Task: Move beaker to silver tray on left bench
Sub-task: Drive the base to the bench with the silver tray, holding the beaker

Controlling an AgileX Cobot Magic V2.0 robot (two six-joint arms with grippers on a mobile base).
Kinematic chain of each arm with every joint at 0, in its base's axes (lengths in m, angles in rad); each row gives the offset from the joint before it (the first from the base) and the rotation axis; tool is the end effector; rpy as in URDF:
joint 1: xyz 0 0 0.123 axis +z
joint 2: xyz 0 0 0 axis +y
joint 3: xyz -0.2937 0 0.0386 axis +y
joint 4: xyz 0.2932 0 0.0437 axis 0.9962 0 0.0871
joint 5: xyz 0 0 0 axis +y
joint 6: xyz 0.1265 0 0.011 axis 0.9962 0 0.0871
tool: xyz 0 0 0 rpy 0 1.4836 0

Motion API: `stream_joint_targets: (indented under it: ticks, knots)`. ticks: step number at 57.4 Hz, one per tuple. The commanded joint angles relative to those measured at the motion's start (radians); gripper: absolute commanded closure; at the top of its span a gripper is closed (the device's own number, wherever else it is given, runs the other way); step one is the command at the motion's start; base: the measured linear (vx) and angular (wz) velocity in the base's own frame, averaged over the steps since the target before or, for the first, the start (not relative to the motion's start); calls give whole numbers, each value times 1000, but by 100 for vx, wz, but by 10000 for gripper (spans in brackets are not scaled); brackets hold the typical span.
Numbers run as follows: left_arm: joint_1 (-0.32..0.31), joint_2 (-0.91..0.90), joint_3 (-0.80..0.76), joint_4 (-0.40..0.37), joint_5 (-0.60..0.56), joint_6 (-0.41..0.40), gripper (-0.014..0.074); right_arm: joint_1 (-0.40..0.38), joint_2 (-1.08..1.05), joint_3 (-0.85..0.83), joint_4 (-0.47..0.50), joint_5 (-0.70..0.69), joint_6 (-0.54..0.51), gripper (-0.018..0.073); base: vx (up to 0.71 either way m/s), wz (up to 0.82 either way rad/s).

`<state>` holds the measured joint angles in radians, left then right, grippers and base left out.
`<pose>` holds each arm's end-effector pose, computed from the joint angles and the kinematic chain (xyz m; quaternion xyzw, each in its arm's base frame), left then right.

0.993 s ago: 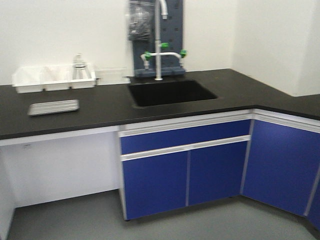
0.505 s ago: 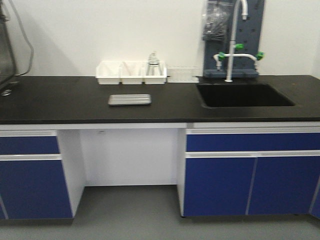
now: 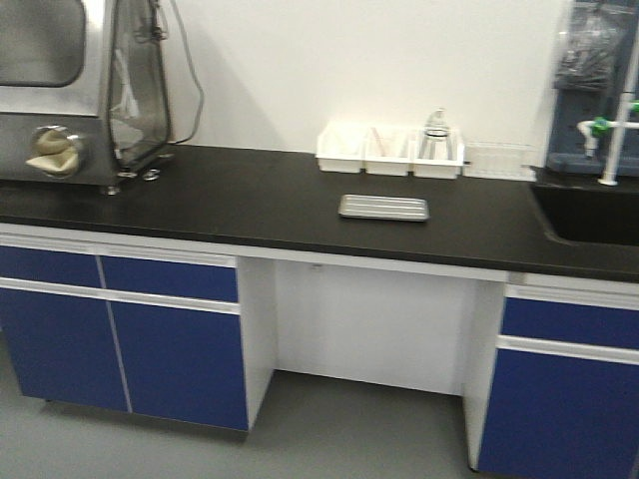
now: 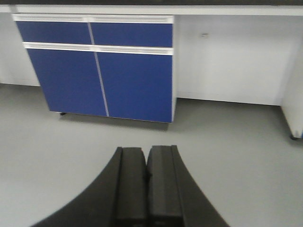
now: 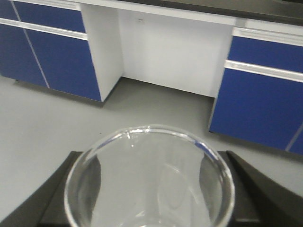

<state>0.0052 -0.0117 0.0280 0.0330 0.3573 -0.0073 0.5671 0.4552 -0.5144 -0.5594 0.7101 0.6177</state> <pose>0.1215 0.0021 0.1612 0.0039 0.8007 0.0133 0.5989 0.1491 0.0428 0.2924 -0.0752 0.8440 0.0444 0.5292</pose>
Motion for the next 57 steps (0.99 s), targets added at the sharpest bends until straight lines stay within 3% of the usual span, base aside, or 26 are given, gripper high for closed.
stream_joint_targets:
  ticks: [1,24,57]
  knots:
    - [-7,-16,28,-2,-77,-1,595,-3,2,-30,-42,-64,-4,563,21,40]
    - [-7,-16,28,-2,-77,-1,595,-3,2,-30,-42,-64,-4,563,30,28]
    - [-7,-16,28,-2,-77,-1,595,-3,2,-30,-42,-64,-4,563,43,3]
